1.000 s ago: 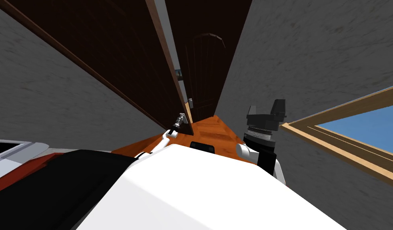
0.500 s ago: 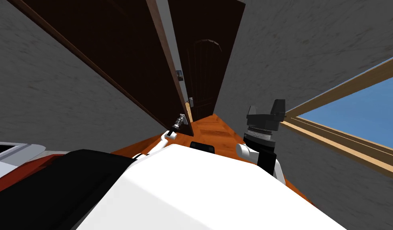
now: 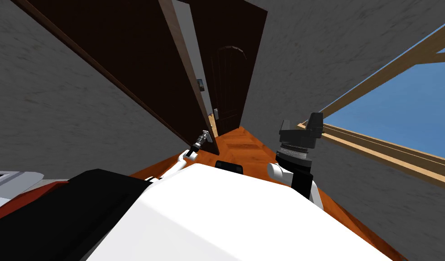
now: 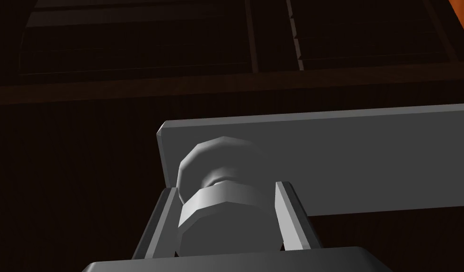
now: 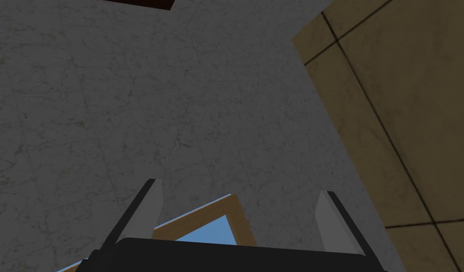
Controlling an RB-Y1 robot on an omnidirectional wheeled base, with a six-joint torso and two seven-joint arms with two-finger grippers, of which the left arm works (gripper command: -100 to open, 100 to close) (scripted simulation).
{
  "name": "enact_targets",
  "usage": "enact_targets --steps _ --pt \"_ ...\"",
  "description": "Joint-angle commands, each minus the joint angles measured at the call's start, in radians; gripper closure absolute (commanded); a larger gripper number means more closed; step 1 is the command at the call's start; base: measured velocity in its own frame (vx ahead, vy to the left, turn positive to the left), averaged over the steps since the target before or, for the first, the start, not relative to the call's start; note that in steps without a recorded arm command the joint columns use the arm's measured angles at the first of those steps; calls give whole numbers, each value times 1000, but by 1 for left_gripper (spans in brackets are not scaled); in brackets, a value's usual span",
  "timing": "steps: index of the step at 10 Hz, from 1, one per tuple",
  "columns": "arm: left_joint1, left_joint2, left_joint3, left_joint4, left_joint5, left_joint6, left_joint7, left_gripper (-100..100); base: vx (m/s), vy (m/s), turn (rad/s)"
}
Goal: Pull the door open
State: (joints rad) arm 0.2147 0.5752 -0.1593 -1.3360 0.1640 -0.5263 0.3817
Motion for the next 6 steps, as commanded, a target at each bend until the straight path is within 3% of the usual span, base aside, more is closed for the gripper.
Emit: enact_targets --steps 1,2,3,6 --pt "15 22 -11 -1 1 -26 16 100 -208 88 -122" --pt "27 36 -18 -6 2 -40 25 100 -183 92 -101" --pt "15 27 -17 8 0 -33 20 100 -85 41 -22" --pt "38 65 -37 11 1 -82 45 100 -186 95 -136"
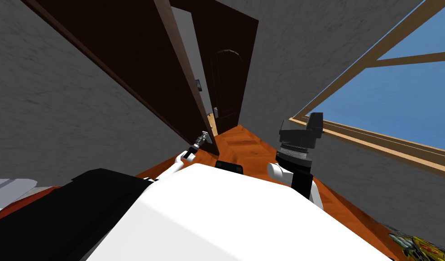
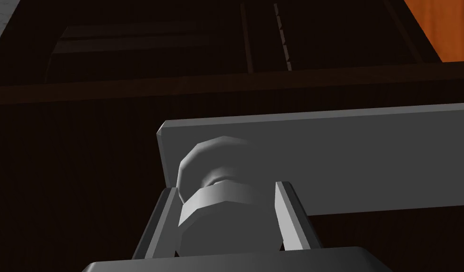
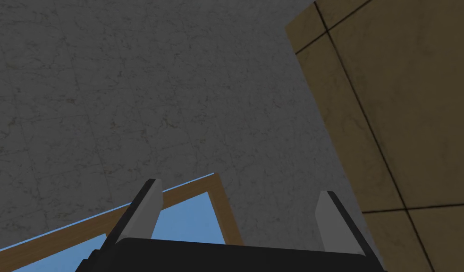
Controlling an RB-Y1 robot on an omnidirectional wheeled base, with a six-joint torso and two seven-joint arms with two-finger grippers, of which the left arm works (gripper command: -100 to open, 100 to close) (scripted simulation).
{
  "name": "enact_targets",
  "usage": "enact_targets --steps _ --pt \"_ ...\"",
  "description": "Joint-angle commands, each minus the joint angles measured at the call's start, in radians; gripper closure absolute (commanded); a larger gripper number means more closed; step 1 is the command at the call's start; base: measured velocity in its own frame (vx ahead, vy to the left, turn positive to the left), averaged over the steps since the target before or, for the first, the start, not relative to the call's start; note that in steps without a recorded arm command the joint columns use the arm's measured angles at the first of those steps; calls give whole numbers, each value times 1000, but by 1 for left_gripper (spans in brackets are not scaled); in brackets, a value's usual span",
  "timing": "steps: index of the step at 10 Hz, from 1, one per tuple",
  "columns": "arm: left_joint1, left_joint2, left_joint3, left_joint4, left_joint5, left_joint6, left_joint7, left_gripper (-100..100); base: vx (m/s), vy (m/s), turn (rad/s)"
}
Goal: Pull the door open
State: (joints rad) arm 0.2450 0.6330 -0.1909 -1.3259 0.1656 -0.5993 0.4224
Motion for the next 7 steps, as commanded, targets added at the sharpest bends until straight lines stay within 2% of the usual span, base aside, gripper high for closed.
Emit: enact_targets --steps 1,5,6,7 --pt "15 20 -11 1 -1 -25 13 100 -186 115 -158" --pt "40 67 -31 4 1 -83 42 100 -194 103 -121" --pt "44 75 -35 4 1 -93 47 100 -174 101 -74" --pt "41 68 -36 7 -1 -86 43 100 -78 46 -21"
